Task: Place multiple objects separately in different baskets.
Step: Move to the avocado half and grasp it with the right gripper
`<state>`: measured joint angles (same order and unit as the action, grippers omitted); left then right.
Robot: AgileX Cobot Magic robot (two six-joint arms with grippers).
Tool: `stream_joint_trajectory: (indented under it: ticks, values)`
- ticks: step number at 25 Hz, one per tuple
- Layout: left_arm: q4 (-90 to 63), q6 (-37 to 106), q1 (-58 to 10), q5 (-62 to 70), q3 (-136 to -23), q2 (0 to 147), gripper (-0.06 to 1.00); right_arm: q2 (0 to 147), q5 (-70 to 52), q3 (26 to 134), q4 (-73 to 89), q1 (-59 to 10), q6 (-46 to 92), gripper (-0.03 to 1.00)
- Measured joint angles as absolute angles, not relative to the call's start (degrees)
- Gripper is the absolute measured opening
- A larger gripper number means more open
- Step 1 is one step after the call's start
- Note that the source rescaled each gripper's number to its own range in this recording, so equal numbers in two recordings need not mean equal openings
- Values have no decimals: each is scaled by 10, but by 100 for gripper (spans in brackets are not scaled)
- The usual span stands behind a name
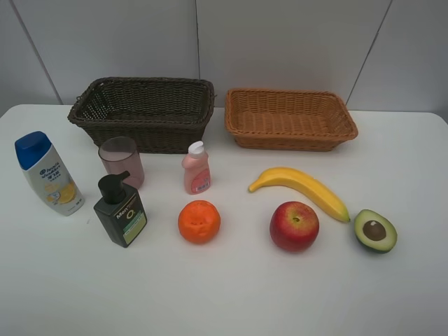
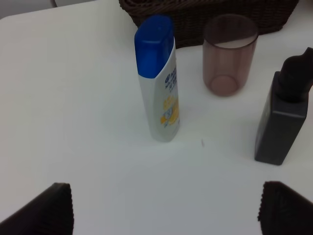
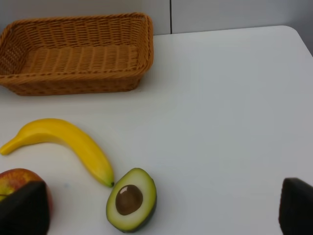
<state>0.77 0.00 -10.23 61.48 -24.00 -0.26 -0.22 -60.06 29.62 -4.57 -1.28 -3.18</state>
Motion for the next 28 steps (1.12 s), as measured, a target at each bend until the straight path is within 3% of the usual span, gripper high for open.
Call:
stream_joint_trajectory:
  ticks: [28]
  values:
    - [8,0,-102,615,-240,-3,100,-2,-601,296,-46,-13,-32,100]
